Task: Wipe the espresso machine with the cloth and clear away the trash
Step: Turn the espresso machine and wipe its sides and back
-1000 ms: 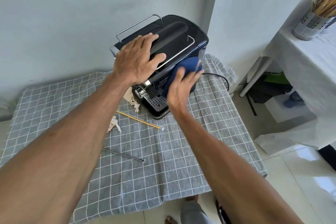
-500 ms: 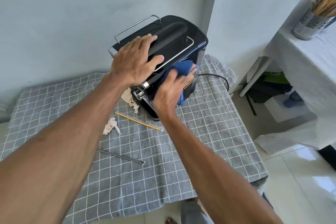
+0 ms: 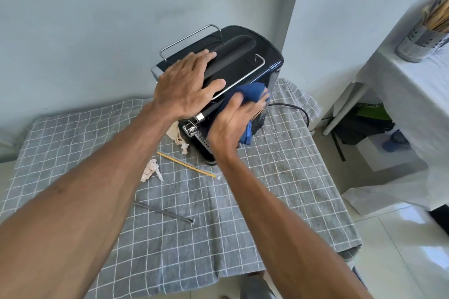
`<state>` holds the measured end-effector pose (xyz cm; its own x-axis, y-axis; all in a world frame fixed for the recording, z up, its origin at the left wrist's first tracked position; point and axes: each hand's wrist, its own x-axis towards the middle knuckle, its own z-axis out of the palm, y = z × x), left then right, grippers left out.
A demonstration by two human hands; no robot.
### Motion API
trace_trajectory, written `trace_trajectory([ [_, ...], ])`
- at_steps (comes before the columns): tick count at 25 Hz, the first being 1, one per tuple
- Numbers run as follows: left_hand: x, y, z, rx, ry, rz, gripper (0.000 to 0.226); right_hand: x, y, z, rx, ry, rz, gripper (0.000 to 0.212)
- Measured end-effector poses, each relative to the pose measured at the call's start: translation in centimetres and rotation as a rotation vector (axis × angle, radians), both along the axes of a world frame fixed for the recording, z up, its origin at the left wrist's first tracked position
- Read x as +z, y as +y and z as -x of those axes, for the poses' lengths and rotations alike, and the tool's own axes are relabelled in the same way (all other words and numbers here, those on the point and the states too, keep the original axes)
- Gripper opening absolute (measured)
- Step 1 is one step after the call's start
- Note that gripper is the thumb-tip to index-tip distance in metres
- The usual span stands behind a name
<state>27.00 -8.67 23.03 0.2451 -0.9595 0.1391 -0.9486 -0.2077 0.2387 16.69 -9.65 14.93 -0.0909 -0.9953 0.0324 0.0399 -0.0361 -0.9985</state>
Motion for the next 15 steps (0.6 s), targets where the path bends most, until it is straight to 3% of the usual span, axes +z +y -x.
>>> trace_trajectory([
  [2,0.1,0.0,0.0,-0.015,-0.015,-0.002,0.075,1.5,-4.2,1.0,-0.088,-0.029,-0.128,0.079],
  [4,-0.2,-0.1,0.2,-0.002,-0.024,0.016,0.074,1.9,-5.5,1.0,-0.098,-0.006,-0.123,0.079],
  [11,-0.2,-0.1,0.0,-0.007,-0.01,0.021,0.079,-2.0,5.3,-0.9,0.073,0.069,0.222,0.064],
  [15,-0.2,0.0,0.0,-0.014,-0.027,0.002,0.085,1.4,-1.2,0.2,-0.168,-0.111,-0.182,0.047],
])
